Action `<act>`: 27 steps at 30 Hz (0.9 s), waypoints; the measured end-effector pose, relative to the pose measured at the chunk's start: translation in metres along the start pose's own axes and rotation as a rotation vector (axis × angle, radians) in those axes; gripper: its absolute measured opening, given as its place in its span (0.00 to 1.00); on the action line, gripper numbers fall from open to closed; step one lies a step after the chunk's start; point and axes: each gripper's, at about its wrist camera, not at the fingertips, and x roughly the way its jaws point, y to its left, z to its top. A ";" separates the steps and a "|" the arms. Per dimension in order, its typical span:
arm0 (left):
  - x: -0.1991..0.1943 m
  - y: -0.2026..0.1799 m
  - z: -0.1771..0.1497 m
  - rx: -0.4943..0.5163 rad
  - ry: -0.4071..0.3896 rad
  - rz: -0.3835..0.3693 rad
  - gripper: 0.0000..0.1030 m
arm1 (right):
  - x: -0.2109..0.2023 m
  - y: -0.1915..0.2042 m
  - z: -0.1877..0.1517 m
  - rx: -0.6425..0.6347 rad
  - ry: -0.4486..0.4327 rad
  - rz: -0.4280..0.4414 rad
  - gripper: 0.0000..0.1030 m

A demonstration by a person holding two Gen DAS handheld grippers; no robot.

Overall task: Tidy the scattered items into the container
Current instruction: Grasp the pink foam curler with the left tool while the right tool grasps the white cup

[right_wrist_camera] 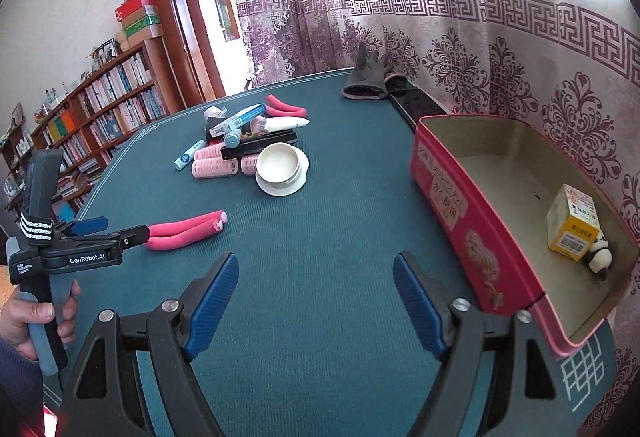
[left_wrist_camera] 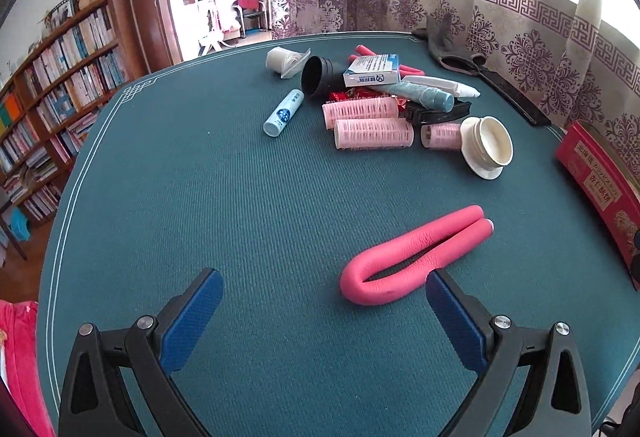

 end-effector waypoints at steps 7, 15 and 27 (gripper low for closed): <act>0.018 -0.021 0.007 0.123 0.003 -0.034 1.00 | 0.006 0.003 0.000 0.000 0.028 -0.027 0.80; 0.047 -0.035 0.019 0.175 0.036 -0.072 1.00 | 0.017 -0.004 -0.006 0.039 0.073 -0.033 0.80; 0.039 -0.033 0.015 0.040 0.010 -0.119 0.35 | 0.032 -0.003 -0.001 0.017 0.094 -0.025 0.80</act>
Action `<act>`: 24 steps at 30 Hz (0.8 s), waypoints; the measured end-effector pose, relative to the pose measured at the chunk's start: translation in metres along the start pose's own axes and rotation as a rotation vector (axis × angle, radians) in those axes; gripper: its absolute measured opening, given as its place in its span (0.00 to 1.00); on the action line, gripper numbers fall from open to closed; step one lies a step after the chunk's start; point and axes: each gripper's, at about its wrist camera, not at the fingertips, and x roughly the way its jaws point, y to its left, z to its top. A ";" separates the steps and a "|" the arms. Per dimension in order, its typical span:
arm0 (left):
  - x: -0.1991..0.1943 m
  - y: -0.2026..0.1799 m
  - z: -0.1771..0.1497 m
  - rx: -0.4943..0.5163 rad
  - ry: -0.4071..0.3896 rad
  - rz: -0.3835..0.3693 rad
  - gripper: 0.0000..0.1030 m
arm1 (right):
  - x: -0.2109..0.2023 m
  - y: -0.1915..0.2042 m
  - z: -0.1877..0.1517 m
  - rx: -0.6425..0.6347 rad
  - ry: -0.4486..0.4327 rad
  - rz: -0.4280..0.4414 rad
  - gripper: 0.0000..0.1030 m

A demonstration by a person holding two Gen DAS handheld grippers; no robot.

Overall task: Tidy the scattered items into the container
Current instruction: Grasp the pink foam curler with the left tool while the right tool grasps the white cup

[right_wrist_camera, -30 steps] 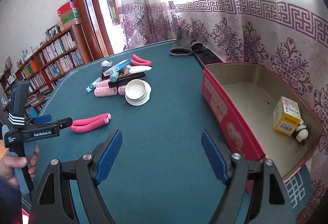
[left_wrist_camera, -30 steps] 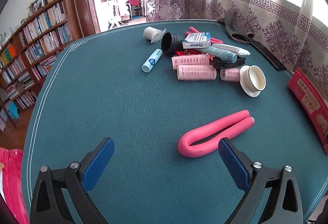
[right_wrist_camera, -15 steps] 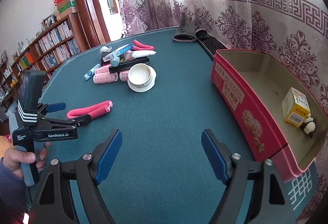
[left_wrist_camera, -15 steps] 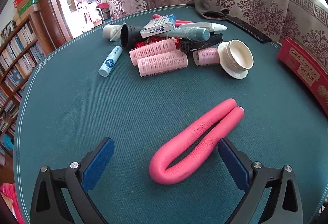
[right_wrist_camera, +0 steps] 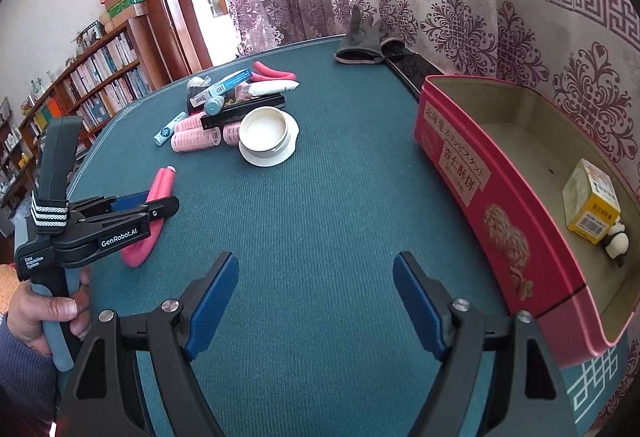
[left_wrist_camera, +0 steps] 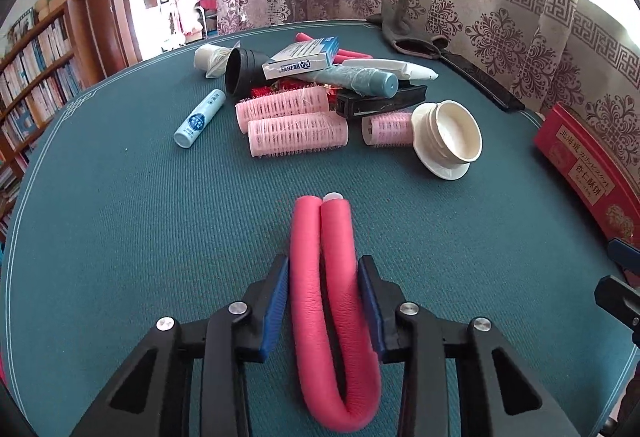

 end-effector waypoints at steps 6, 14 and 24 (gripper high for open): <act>-0.014 0.014 -0.008 -0.093 -0.011 -0.030 0.34 | 0.018 0.017 0.021 -0.062 -0.016 0.027 0.80; -0.025 0.032 -0.014 -0.150 -0.026 -0.033 0.34 | 0.064 0.029 0.067 -0.052 -0.017 0.070 0.80; -0.026 0.040 -0.013 -0.166 -0.021 -0.044 0.34 | 0.133 0.035 0.100 0.011 0.063 0.087 0.80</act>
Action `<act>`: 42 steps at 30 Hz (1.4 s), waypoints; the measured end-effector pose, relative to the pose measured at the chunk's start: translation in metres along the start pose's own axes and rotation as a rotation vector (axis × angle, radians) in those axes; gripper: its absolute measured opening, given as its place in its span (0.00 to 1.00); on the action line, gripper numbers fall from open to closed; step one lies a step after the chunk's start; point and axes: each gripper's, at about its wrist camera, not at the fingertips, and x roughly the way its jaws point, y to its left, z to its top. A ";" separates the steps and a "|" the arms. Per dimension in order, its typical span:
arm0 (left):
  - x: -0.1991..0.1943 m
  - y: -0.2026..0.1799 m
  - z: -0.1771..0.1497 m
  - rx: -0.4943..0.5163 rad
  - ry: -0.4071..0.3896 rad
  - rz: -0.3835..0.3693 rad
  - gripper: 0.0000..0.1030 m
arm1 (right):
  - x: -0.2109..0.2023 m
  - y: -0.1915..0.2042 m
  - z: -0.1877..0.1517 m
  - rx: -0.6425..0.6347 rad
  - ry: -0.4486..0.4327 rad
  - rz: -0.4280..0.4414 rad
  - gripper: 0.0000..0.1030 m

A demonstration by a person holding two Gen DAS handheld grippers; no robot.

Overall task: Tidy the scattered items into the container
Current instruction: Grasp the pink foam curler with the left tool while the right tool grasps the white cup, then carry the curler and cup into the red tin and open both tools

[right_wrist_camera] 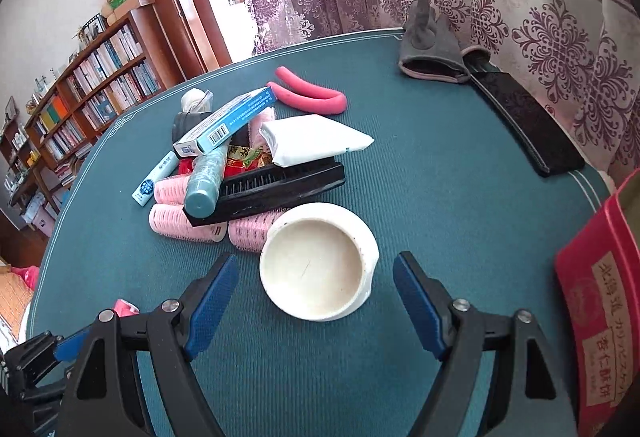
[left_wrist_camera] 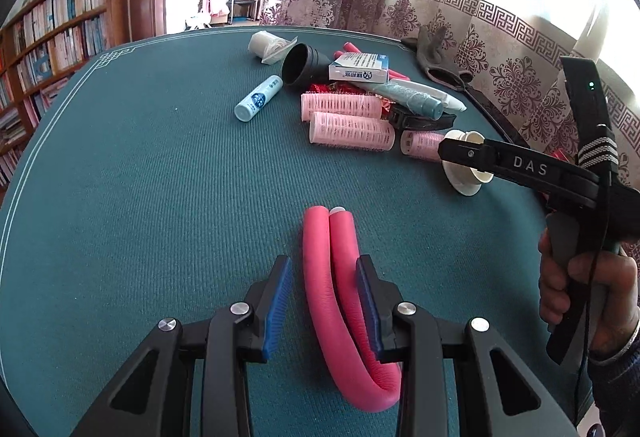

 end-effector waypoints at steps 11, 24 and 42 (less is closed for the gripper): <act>0.006 -0.014 -0.011 0.076 0.020 0.066 0.77 | -0.014 0.011 -0.011 -0.060 -0.032 -0.017 0.65; -0.025 -0.024 -0.007 0.053 -0.060 0.067 0.32 | -0.102 -0.015 -0.032 0.003 -0.180 -0.005 0.65; -0.048 -0.145 0.022 0.223 -0.129 -0.107 0.32 | -0.222 -0.112 -0.079 0.134 -0.396 -0.239 0.65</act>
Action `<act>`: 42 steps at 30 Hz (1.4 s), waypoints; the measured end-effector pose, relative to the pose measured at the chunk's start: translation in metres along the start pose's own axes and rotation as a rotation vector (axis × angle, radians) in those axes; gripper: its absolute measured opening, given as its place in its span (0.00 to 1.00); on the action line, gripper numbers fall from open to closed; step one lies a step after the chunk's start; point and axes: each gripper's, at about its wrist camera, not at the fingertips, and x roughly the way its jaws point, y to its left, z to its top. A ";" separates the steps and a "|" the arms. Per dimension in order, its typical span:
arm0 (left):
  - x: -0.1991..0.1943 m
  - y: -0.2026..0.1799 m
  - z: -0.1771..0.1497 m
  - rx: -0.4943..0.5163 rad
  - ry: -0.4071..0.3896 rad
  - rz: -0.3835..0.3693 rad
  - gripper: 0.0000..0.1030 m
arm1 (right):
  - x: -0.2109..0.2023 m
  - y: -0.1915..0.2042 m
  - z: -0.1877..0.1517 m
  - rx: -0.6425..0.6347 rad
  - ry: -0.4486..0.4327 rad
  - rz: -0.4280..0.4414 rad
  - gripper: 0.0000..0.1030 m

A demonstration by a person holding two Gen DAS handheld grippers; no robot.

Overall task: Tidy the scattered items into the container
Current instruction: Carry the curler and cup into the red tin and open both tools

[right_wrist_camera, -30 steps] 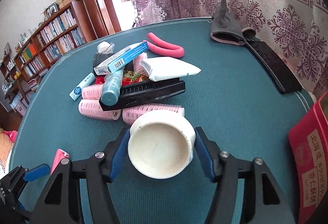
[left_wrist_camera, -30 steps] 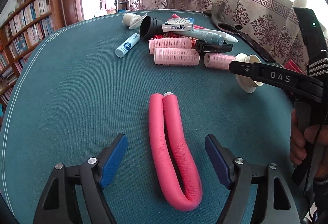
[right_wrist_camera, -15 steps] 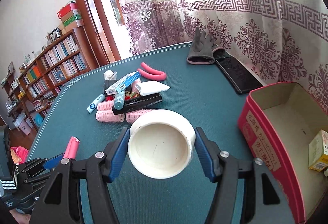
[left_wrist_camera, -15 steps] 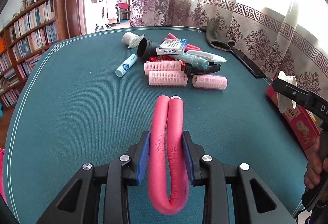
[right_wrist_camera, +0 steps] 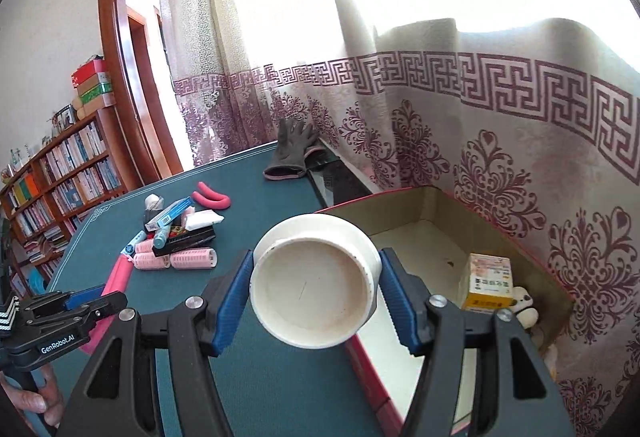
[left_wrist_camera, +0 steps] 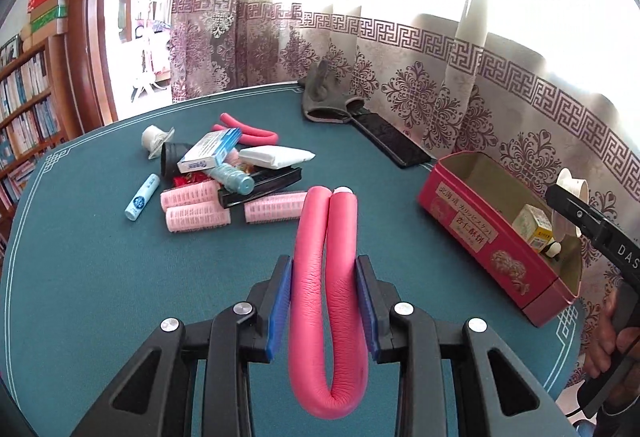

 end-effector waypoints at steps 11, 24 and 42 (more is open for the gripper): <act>0.022 -0.113 0.038 0.166 -0.027 -0.163 0.32 | -0.011 -0.077 -0.011 0.094 0.030 -0.076 0.65; 0.043 -0.174 0.072 0.208 -0.067 -0.190 1.00 | -0.004 -0.099 -0.010 0.113 0.045 -0.054 0.79; 0.043 -0.088 0.042 0.100 -0.018 0.019 1.00 | -0.003 -0.084 -0.015 0.139 0.069 -0.046 0.80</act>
